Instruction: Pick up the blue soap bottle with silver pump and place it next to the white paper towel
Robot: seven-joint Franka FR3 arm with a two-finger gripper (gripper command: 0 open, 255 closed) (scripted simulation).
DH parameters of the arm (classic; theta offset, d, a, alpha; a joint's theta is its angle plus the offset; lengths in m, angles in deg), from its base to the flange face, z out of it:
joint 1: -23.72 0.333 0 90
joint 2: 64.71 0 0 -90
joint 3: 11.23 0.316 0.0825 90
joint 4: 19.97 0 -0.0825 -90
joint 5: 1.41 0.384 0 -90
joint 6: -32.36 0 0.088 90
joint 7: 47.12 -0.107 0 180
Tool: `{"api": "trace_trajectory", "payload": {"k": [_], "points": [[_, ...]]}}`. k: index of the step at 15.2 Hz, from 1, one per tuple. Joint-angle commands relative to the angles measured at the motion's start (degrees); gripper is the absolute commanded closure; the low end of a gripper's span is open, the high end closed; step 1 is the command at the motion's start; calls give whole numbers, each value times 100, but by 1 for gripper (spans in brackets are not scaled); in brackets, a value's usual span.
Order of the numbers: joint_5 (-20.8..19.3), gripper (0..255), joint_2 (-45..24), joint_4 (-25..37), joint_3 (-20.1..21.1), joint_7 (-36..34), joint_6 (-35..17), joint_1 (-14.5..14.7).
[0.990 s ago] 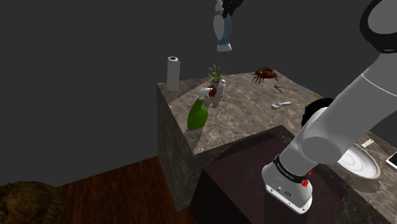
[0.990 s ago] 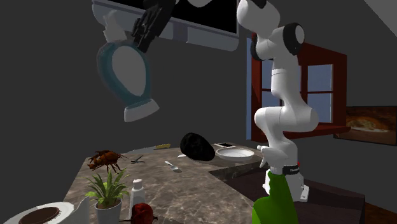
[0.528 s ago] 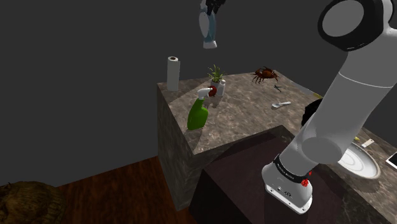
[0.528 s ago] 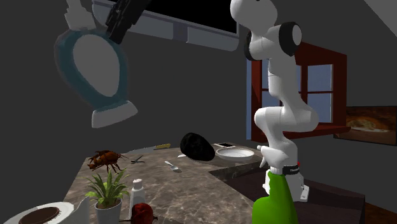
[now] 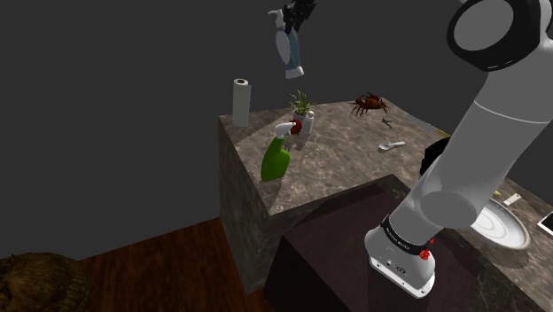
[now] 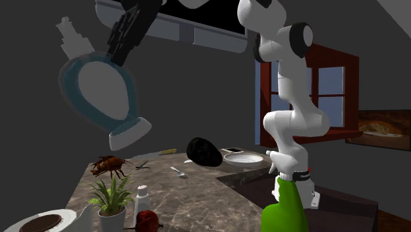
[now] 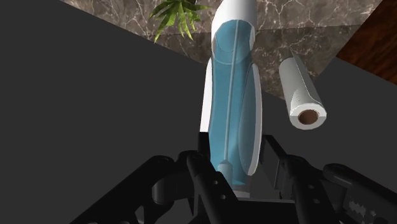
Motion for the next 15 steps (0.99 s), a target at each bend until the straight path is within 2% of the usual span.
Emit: {"api": "trace_trajectory", "payload": {"k": [1, 15], "points": [[-23, 255, 44, -208, 5, -31, -170, 12], [-97, 255, 98, -1355, 4, -152, -1260, 24]]}}
